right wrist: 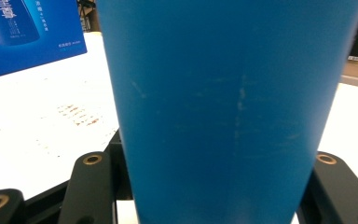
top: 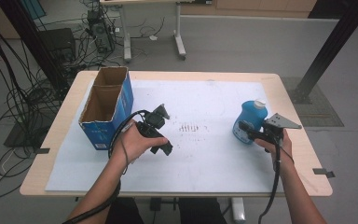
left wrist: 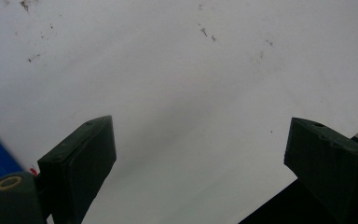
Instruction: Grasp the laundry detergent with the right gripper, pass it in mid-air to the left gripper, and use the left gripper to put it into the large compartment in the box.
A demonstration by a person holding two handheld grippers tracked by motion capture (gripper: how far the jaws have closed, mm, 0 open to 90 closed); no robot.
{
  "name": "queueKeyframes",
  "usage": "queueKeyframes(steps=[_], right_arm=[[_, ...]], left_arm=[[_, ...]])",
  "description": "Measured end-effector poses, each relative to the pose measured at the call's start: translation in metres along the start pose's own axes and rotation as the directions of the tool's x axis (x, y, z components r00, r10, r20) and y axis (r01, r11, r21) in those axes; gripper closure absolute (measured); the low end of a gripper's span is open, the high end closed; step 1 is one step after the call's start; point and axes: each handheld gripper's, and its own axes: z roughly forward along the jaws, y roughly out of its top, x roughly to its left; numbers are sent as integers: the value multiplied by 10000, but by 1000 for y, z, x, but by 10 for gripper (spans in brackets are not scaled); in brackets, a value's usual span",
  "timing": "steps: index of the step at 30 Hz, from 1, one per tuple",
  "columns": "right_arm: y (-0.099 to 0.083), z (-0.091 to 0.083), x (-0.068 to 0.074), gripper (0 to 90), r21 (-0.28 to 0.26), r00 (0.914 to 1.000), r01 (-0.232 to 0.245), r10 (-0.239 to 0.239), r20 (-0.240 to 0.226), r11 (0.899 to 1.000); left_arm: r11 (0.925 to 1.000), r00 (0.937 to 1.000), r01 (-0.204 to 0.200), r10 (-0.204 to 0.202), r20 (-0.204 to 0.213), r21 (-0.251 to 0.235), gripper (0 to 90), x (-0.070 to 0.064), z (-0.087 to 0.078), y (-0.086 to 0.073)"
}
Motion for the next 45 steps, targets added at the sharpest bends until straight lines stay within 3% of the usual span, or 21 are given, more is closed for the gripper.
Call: queueKeyframes(steps=[45], right_arm=[[-4,0,1,440,-311,9999,-23,26,101,9995]], left_arm=[[10000,10000,30,-30,-67,18,90,0,-2,-2]])
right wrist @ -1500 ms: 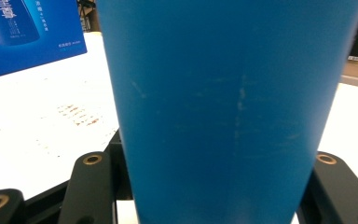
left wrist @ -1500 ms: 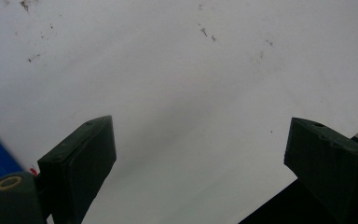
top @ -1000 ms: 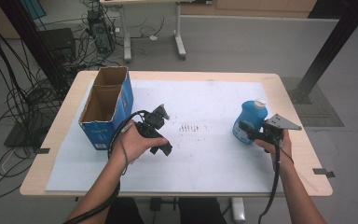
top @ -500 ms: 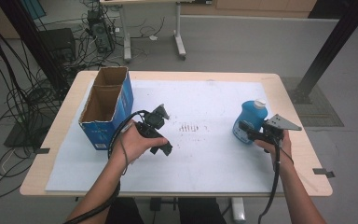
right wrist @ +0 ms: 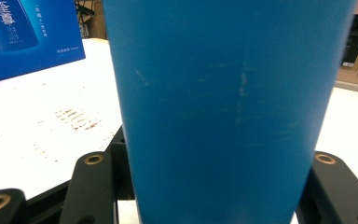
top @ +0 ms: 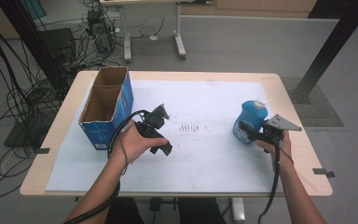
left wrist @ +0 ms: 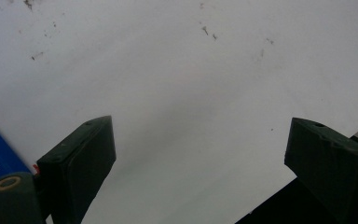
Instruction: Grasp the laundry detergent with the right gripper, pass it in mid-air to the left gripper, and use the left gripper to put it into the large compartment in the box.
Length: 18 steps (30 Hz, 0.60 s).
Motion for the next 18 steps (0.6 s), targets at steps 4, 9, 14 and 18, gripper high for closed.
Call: queueKeyframes(steps=[4,9,14,18], right_arm=[[0,0,0,440,-9,10000,-11,11,11,10000],[0,0,0,440,-21,10000,1,-1,6,10000],[-1,0,0,440,-52,10000,-5,5,7,10000],[-1,0,0,440,-54,10000,9,-9,-1,10000]], left_arm=[[10000,10000,7,-7,3,9,90,0,0,-1],[10000,10000,4,-4,-1,-34,89,0,0,-1],[10000,10000,-75,75,30,-16,89,0,0,0],[10000,10000,-88,89,34,-35,88,0,0,0]])
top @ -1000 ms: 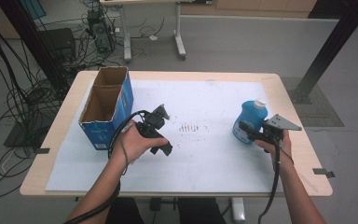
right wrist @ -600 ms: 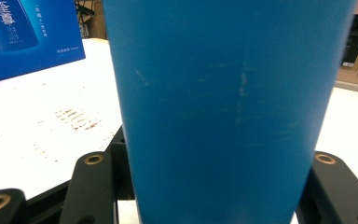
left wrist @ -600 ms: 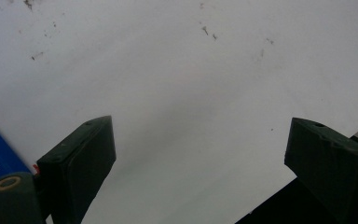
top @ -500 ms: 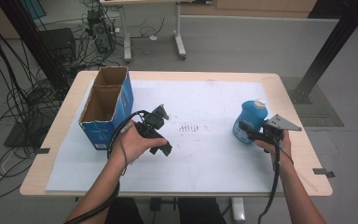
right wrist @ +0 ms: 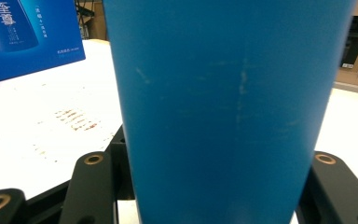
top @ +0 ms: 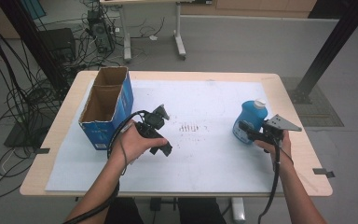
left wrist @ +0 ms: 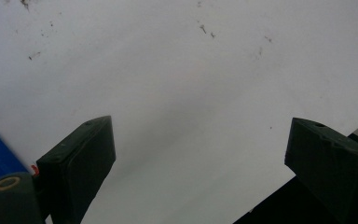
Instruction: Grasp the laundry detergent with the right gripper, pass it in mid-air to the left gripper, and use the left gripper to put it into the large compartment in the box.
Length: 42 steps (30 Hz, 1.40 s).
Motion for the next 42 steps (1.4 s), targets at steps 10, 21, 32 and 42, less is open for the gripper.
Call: queueKeyframes(steps=[10,21,32,42], right_arm=[[0,0,0,440,19,10000,6,-6,5,10000],[1,0,1,441,62,10000,31,-31,51,10000],[9,0,5,444,57,10000,56,-56,20,10000],[27,0,10,443,227,9975,-197,213,-679,9995]], left_arm=[[10000,10000,-39,39,16,11,88,0,1,1],[10000,10000,-61,62,27,-44,89,-1,-2,1],[9997,9997,-230,230,-31,-25,89,3,-11,3],[9985,9985,-548,547,-58,-88,90,4,-29,7]])
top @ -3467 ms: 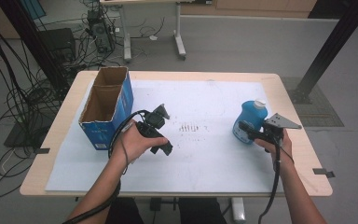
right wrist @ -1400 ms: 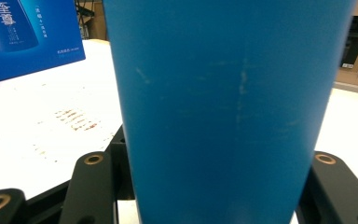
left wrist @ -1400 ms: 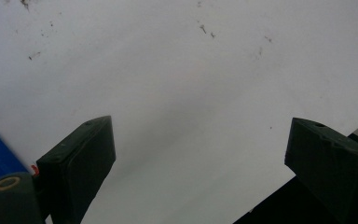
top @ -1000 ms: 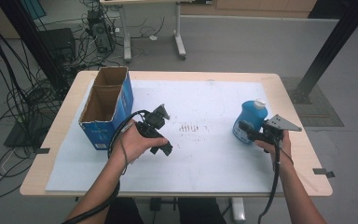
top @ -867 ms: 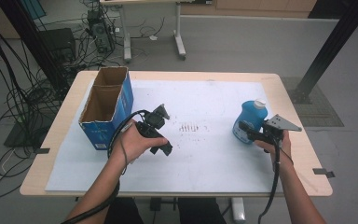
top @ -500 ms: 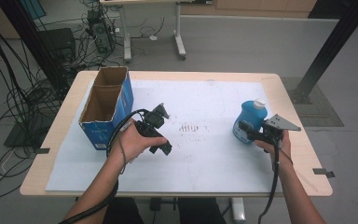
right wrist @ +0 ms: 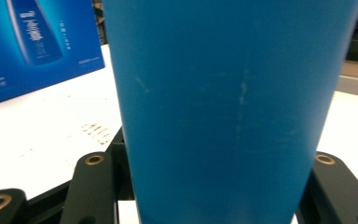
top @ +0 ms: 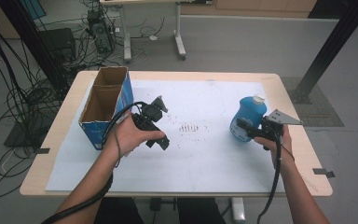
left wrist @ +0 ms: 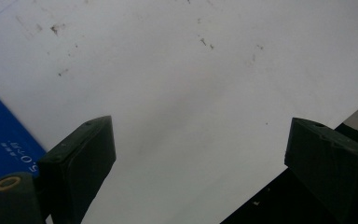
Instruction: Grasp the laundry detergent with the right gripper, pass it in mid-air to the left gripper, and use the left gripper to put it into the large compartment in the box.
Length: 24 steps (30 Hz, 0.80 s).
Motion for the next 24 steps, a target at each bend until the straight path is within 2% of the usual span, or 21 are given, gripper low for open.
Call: queueKeyframes(steps=[8,13,14,20,24], right_arm=[[15,2,8,443,279,9973,-24,44,-731,9996],[24,4,15,443,372,9899,-188,238,-1400,9991],[24,4,15,443,372,9899,-188,238,-1400,9991],[32,5,22,443,287,9794,-110,165,-2015,9995],[38,5,27,442,257,9686,-51,113,-2482,9997]], left_arm=[[9987,9987,-502,502,-118,-8,89,-1,-20,4],[9949,9948,-1011,1011,-105,3,90,-4,-31,5],[9937,9937,-1121,1122,-84,61,90,-4,-33,6],[9812,9812,-1928,1928,-51,89,97,-9,-46,12],[9662,9664,-2570,2570,39,200,106,-13,-54,18]])
